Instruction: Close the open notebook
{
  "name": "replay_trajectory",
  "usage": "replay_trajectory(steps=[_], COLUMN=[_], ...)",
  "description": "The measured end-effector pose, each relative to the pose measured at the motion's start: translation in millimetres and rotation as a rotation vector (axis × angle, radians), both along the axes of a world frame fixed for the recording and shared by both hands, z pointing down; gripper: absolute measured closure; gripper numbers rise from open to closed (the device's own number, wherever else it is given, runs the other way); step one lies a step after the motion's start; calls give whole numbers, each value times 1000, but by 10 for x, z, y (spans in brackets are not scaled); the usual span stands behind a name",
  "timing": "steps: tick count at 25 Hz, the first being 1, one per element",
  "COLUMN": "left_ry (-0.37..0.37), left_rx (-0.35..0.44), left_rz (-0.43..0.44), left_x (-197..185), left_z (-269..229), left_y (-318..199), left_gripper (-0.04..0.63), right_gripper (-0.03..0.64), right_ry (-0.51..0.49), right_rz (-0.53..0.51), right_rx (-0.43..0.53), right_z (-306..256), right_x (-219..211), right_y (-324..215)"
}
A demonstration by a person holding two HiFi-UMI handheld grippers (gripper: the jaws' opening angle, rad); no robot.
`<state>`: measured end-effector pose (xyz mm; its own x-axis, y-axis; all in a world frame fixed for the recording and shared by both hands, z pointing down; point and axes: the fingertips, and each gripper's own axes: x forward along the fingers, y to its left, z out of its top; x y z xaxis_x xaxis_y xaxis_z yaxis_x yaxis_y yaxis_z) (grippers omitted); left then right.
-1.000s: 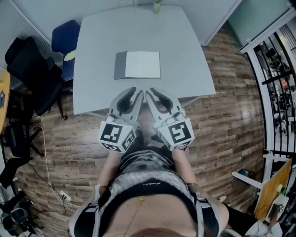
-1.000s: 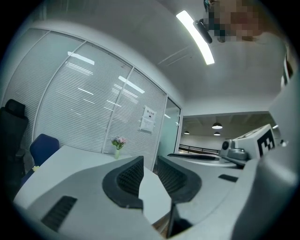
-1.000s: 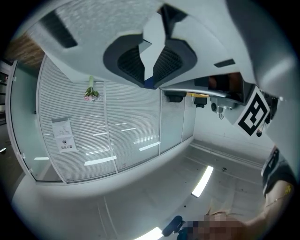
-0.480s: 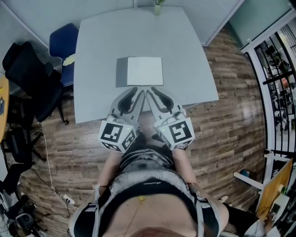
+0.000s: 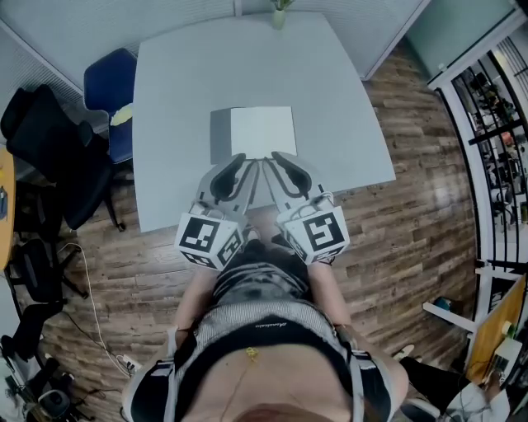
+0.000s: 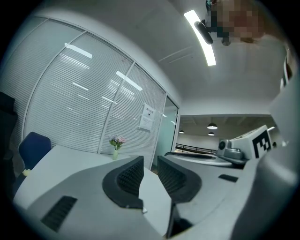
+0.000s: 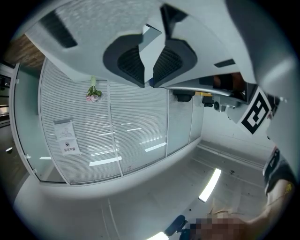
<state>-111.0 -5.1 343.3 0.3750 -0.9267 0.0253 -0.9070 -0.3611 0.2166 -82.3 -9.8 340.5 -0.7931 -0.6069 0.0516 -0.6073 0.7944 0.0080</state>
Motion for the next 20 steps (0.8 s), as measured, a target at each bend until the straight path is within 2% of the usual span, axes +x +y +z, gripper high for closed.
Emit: replay_trajectory(steps=[11, 20], left_ry=[1, -3], left_rx=[-10, -12], left_rz=[26, -10], left_x=[-85, 18], left_z=[2, -11], left_y=[-115, -394], left_gripper=[529, 529], right_gripper=[557, 557], right_ry=[3, -4], right_rz=[10, -34], right_rx=[-9, -16], right_z=[28, 33], right_x=[-65, 5], right_y=[-76, -380])
